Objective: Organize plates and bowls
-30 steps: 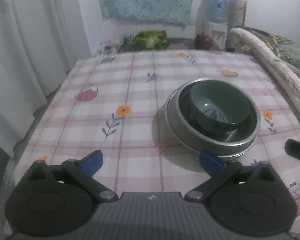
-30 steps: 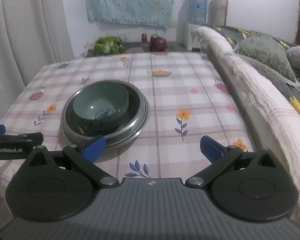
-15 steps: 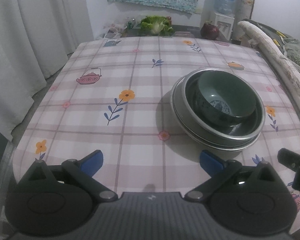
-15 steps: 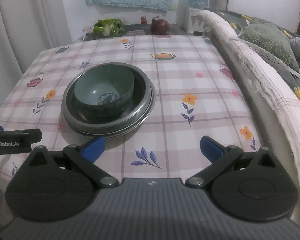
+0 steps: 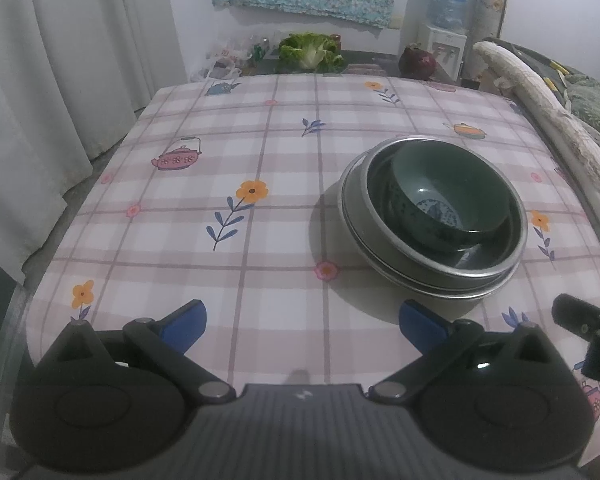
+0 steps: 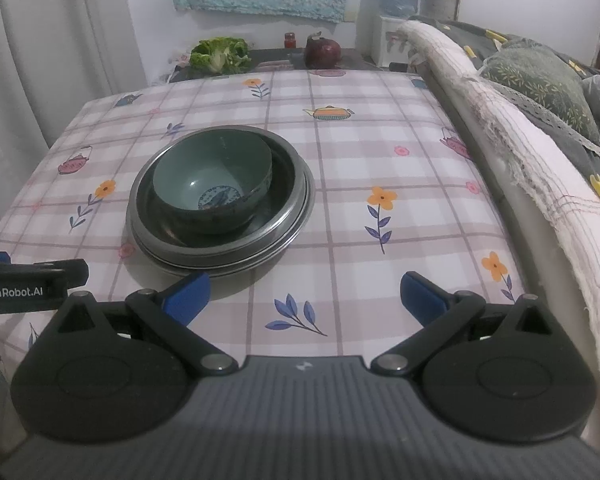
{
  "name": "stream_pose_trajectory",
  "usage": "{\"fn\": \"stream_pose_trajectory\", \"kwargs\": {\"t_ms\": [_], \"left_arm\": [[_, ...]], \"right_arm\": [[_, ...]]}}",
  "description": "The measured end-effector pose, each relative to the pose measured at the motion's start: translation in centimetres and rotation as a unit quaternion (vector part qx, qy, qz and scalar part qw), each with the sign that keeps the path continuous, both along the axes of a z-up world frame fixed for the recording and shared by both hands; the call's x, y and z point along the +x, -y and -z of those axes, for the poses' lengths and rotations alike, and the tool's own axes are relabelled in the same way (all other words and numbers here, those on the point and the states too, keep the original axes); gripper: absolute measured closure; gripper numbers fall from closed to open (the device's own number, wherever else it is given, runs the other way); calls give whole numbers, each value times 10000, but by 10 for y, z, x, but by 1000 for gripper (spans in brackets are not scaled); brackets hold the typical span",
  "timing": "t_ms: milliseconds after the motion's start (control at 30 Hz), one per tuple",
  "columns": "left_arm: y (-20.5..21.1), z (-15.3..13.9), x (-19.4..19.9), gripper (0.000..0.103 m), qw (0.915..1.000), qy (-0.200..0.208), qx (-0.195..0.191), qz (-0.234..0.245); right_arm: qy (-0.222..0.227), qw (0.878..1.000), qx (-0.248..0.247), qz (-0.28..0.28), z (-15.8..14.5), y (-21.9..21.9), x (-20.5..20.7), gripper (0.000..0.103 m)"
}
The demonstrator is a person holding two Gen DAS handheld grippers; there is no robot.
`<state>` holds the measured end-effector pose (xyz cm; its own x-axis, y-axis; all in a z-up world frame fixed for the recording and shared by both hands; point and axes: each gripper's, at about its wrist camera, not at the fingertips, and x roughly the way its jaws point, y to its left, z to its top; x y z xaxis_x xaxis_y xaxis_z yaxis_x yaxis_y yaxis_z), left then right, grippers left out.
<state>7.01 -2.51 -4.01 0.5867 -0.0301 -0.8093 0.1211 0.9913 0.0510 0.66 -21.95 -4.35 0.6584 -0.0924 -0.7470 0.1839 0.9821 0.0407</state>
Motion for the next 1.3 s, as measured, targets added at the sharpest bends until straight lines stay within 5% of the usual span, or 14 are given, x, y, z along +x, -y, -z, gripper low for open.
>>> {"fn": "stream_pose_trajectory", "kwargs": {"t_ms": [1300], "left_arm": [[1, 5, 0, 0, 9998, -172, -99, 39]], "right_arm": [[-127, 9999, -7, -60, 5, 0, 1, 1]]}}
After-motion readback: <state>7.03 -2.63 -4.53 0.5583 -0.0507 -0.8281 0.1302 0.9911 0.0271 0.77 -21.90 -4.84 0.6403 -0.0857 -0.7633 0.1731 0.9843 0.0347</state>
